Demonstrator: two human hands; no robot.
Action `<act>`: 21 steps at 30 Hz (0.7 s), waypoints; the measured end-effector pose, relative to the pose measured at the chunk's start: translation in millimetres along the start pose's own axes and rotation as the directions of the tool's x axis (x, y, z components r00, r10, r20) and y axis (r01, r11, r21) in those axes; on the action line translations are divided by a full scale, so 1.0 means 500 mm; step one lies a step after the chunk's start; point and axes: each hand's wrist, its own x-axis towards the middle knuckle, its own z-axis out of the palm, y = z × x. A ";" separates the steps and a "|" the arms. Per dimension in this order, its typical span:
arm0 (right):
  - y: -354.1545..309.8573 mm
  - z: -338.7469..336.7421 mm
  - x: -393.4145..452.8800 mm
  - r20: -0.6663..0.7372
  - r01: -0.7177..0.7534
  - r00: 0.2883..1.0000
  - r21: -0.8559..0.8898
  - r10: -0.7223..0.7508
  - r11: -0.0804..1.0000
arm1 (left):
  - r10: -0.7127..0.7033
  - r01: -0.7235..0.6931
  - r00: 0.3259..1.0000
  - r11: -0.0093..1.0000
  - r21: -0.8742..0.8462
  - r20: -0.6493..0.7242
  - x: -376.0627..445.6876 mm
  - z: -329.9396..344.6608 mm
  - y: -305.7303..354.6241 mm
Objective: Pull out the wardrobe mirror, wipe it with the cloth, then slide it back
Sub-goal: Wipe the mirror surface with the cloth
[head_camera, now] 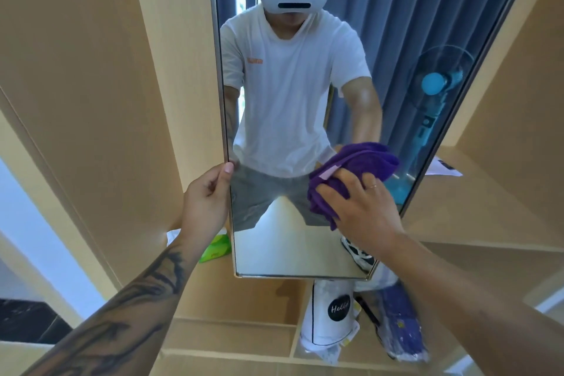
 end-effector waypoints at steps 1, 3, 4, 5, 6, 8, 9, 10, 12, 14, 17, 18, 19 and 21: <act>-0.024 -0.005 0.021 -0.056 0.026 0.998 0.023 -0.025 0.999 | 0.002 -0.002 1.000 1.000 -0.014 0.001 -0.001 0.002 0.000; -0.075 -0.014 0.063 -0.143 0.072 0.988 0.047 -0.065 0.996 | -0.002 0.002 1.000 0.999 -0.041 0.009 -0.001 0.002 -0.001; -0.099 -0.017 0.081 -0.172 0.103 0.980 0.037 -0.095 0.994 | -0.004 0.005 1.000 0.999 -0.049 0.017 0.000 0.001 0.000; -0.119 -0.019 0.098 -0.198 0.139 0.971 0.016 -0.134 0.990 | -0.006 0.008 1.000 0.998 -0.057 0.029 0.000 -0.001 0.002; -0.137 -0.020 0.111 -0.217 0.174 0.961 0.001 -0.170 0.985 | -0.005 0.008 0.999 0.998 -0.065 0.039 0.001 -0.002 0.002; -0.166 -0.018 0.133 -0.228 0.237 0.944 -0.033 -0.239 0.971 | 0.004 -0.002 0.999 0.999 -0.049 0.041 0.001 -0.004 0.001; -0.174 -0.016 0.140 -0.229 0.262 0.935 -0.063 -0.269 0.963 | 0.014 -0.013 0.999 0.999 -0.033 0.040 0.001 -0.004 0.001; -0.176 -0.014 0.143 -0.233 0.277 0.928 -0.088 -0.290 0.957 | 0.023 -0.022 0.999 0.999 -0.026 0.041 0.001 -0.003 -0.001; -0.165 -0.011 0.141 -0.252 0.301 0.912 -0.121 -0.322 0.946 | 0.029 -0.027 0.999 0.999 -0.047 0.036 0.003 0.000 -0.003; -0.137 -0.007 0.129 -0.240 0.335 0.901 -0.143 -0.361 0.931 | 0.028 -0.026 0.999 0.997 -0.069 0.024 0.004 0.001 -0.005; -0.060 0.002 0.080 -0.182 0.368 0.903 -0.139 -0.389 0.919 | 0.026 -0.024 1.000 0.996 -0.090 0.015 0.008 0.001 -0.006; -0.024 0.008 0.056 -0.192 0.357 0.903 -0.157 -0.383 0.921 | 0.032 -0.031 0.999 0.996 -0.085 0.016 0.010 0.003 -0.009; 0.014 0.016 0.028 -0.210 0.340 0.904 -0.177 -0.373 0.924 | 0.039 -0.038 0.999 0.996 -0.077 0.015 0.012 0.004 -0.013; 0.086 0.032 -0.030 -0.252 0.288 0.910 -0.190 -0.330 0.938 | 0.040 -0.040 0.999 0.997 -0.065 -0.001 0.013 0.007 -0.018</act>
